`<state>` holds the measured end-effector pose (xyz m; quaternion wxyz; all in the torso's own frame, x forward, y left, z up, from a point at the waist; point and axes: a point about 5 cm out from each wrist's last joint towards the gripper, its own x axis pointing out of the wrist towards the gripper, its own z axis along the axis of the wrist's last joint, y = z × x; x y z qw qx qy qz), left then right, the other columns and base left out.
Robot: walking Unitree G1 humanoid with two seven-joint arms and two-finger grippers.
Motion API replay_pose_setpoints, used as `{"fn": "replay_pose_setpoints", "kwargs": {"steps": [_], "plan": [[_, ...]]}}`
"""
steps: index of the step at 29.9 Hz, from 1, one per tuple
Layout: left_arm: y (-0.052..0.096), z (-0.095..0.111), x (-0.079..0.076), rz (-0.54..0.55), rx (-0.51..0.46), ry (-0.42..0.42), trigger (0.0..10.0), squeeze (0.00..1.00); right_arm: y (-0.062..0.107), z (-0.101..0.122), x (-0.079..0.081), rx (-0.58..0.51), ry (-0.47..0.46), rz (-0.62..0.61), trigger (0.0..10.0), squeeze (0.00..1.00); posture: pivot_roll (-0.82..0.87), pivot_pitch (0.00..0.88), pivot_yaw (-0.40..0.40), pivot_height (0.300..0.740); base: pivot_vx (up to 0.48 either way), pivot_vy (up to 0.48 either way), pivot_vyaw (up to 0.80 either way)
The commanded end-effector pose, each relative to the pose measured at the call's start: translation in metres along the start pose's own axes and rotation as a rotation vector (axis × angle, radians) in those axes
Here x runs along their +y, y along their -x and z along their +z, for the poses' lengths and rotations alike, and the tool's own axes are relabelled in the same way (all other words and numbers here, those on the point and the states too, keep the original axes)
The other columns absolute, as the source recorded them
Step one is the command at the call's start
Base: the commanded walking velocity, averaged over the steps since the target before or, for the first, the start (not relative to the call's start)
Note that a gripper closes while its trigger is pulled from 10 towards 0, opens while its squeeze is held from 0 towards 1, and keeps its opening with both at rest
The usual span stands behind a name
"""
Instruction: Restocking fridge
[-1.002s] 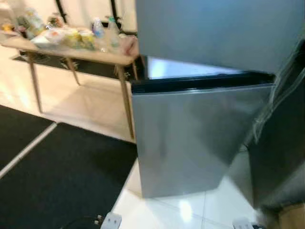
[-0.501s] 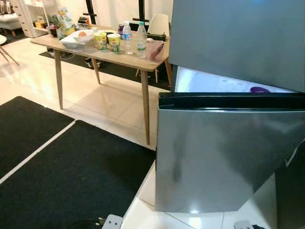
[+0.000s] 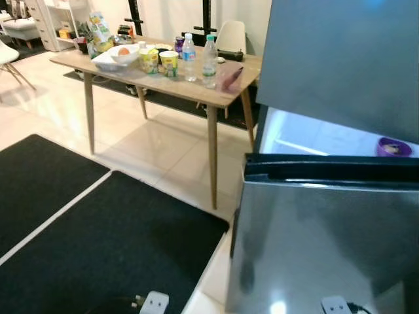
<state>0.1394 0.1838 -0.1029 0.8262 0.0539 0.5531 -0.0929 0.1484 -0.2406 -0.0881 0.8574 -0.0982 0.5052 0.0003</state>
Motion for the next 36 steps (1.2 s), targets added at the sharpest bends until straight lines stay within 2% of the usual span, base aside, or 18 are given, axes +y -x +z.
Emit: {"fn": "replay_pose_setpoints", "kwargs": {"steps": [1,10,13,15,17,19,22,24,25,30,31,32,33,35,36], "plan": [[0.001,-0.005,0.001,0.004,0.017,-0.011,10.0,0.00,0.000,0.005,-0.002,-0.032,-0.035,-0.003,10.0,0.00,-0.08,0.000,0.003,0.740,0.000,0.000,0.00],[0.001,-0.005,0.001,0.006,0.016,-0.003,10.0,0.00,-0.001,0.014,-0.005,-0.071,-0.067,-0.008,10.0,0.00,-0.08,0.000,0.003,0.740,0.000,0.000,0.00],[0.001,-0.005,0.001,0.004,0.009,0.025,10.0,0.00,0.004,0.061,-0.040,-0.296,-0.302,-0.082,10.0,0.00,-0.07,0.000,0.003,0.740,0.000,0.000,0.00],[0.001,-0.005,0.001,0.004,0.008,0.025,10.0,0.00,0.004,0.065,-0.042,-0.316,-0.317,-0.081,10.0,0.00,-0.07,0.000,0.003,0.740,0.000,0.000,0.00],[0.001,-0.005,0.001,0.002,0.007,0.027,10.0,0.00,0.007,0.078,-0.047,-0.396,-0.383,-0.057,10.0,0.00,-0.07,0.000,0.004,0.740,0.000,0.000,0.00],[0.001,-0.005,0.000,0.001,0.007,0.026,10.0,0.00,0.009,0.096,-0.046,-0.491,-0.440,0.021,10.0,0.00,-0.07,0.000,0.003,0.740,0.000,0.000,0.00],[0.001,-0.005,0.000,-0.001,0.007,0.026,10.0,0.00,0.011,0.108,-0.043,-0.548,-0.441,0.079,10.0,0.00,-0.07,0.000,0.003,0.740,0.000,0.000,0.00],[0.001,-0.005,0.000,-0.004,0.007,0.024,10.0,0.00,0.014,0.127,-0.040,-0.610,-0.396,0.126,10.0,0.00,-0.07,0.000,0.002,0.740,0.000,0.000,0.00],[0.001,-0.005,0.000,-0.004,0.007,0.024,10.0,0.00,0.014,0.127,-0.040,-0.610,-0.396,0.126,10.0,0.00,-0.07,0.000,0.002,0.740,0.000,0.000,0.00],[0.001,-0.006,-0.001,-0.011,0.007,0.021,10.0,0.00,0.029,0.180,-0.045,-0.784,-0.312,0.148,10.0,0.00,-0.07,0.000,0.001,0.740,0.000,0.000,0.00],[0.001,-0.006,-0.001,-0.011,0.007,0.021,10.0,0.00,0.029,0.180,-0.045,-0.784,-0.312,0.148,10.0,0.00,-0.07,0.000,0.001,0.740,0.000,0.000,0.00],[0.001,-0.006,-0.001,-0.011,0.007,0.022,10.0,0.00,0.036,0.199,-0.047,-0.846,-0.288,0.143,10.0,0.00,-0.07,0.000,0.001,0.740,0.000,0.000,0.00],[0.001,-0.006,-0.001,-0.012,0.007,0.022,10.0,0.00,0.040,0.208,-0.047,-0.873,-0.275,0.140,10.0,0.00,-0.07,0.000,-0.002,0.740,0.000,0.000,0.00],[0.001,-0.006,-0.001,-0.012,0.007,0.022,10.0,0.00,0.040,0.208,-0.047,-0.873,-0.275,0.140,10.0,0.00,-0.07,0.000,-0.002,0.740,0.000,0.000,0.00],[0.001,-0.006,-0.001,-0.012,0.007,0.022,10.0,0.00,0.043,0.215,-0.048,-0.897,-0.264,0.137,10.0,0.00,-0.06,0.000,-0.003,0.740,0.000,0.000,0.00]]}}
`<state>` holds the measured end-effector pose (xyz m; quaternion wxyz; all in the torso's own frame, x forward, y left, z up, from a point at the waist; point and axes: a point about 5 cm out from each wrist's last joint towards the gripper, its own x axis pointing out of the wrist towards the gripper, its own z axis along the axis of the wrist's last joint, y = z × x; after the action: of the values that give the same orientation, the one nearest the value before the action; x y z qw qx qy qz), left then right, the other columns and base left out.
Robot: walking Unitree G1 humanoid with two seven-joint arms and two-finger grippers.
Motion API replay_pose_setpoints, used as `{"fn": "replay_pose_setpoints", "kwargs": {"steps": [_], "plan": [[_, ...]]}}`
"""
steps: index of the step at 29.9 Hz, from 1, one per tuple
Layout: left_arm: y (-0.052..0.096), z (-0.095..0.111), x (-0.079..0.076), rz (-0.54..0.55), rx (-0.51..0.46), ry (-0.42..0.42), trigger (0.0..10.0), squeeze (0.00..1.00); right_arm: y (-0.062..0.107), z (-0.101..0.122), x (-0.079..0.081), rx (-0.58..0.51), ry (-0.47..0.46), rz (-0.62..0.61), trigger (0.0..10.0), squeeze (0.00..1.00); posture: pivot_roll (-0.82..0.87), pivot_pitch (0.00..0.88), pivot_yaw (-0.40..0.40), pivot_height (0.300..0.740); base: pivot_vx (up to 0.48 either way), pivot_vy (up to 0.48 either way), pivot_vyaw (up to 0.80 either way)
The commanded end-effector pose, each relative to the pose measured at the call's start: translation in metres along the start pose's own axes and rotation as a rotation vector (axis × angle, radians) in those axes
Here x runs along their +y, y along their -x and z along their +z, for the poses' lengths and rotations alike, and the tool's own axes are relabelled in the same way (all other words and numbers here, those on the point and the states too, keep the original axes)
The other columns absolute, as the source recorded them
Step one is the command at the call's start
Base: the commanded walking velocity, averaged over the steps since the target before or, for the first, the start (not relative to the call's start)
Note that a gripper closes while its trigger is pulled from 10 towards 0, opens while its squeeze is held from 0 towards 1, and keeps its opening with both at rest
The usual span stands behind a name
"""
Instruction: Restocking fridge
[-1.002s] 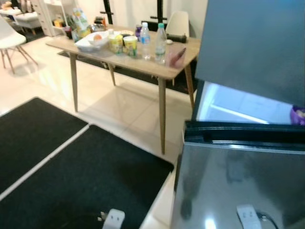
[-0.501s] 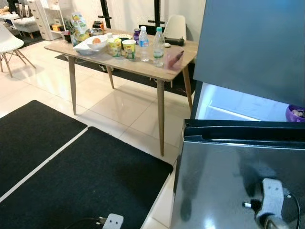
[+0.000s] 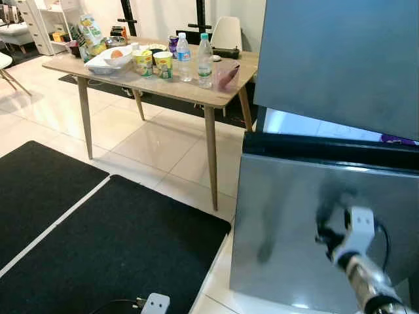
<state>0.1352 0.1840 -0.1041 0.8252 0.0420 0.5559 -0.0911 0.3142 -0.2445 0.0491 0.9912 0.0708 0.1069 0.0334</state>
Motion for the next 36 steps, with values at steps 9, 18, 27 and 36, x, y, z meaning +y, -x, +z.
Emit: {"fn": "replay_pose_setpoints", "kwargs": {"steps": [9,18,27,36], "plan": [[0.000,-0.002,-0.001,-0.007,0.003,0.002,10.0,0.00,-0.017,0.040,0.010,-0.134,0.074,0.039,10.0,0.00,-0.06,0.000,-0.005,0.740,0.000,0.000,0.00],[0.000,-0.001,-0.002,-0.012,0.002,0.003,10.0,0.00,0.001,-0.014,0.015,0.073,0.122,0.103,10.0,0.00,-0.06,0.000,-0.003,0.740,0.000,0.000,0.00],[0.000,0.000,-0.003,-0.014,0.001,0.007,10.0,0.00,0.086,-0.129,-0.009,0.633,0.161,-0.091,10.0,0.00,-0.06,0.000,-0.003,0.740,0.000,0.000,0.09],[0.000,0.000,-0.003,-0.016,-0.001,0.008,10.0,0.00,0.154,-0.177,-0.018,0.926,0.203,-0.156,10.0,0.00,-0.07,0.000,0.000,0.740,0.000,0.000,0.77]]}}
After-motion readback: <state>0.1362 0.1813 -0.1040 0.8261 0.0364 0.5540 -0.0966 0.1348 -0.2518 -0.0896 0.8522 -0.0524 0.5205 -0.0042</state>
